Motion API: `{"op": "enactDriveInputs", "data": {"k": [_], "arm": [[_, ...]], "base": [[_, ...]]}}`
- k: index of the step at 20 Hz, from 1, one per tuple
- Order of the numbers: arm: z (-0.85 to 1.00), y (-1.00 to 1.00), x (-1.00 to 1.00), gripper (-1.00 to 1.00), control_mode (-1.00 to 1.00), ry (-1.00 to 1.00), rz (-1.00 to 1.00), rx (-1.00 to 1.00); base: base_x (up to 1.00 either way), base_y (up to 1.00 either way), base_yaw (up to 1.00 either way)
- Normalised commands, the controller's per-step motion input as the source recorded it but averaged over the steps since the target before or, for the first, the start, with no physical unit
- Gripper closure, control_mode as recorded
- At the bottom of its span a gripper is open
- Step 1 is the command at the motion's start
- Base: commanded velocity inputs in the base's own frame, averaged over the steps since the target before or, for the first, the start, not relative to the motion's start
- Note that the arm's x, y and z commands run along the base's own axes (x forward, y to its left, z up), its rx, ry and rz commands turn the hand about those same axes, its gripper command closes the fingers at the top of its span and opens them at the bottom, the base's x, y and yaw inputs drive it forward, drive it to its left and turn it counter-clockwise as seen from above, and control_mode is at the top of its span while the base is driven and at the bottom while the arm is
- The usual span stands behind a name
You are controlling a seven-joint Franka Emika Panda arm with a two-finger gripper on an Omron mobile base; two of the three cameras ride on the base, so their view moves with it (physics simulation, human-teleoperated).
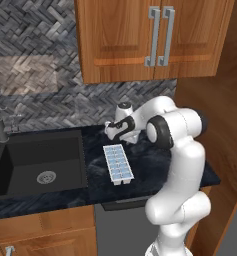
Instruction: The ice cube tray has been filled with water. Take the tray and place it in the freezer to make ice. Close the freezer door after placing the tray.
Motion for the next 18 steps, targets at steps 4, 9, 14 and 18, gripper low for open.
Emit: {"op": "enactDriveInputs", "data": {"k": [4,9,14,18], "arm": [[-0.28,0.00,0.27,-1.00,-1.00,0.00,0.00,0.00],[-0.29,0.00,0.18,-1.00,-1.00,0.00,0.00,0.00],[-0.26,0.10,-0.07,-1.00,-1.00,0.00,0.00,0.00],[-0.19,0.28,-0.41,-1.00,-1.00,0.00,0.00,0.00]], "base": [[0.00,0.00,0.00],[0.00,0.00,0.00],[0.00,0.00,0.00],[0.00,0.00,0.00]]}}
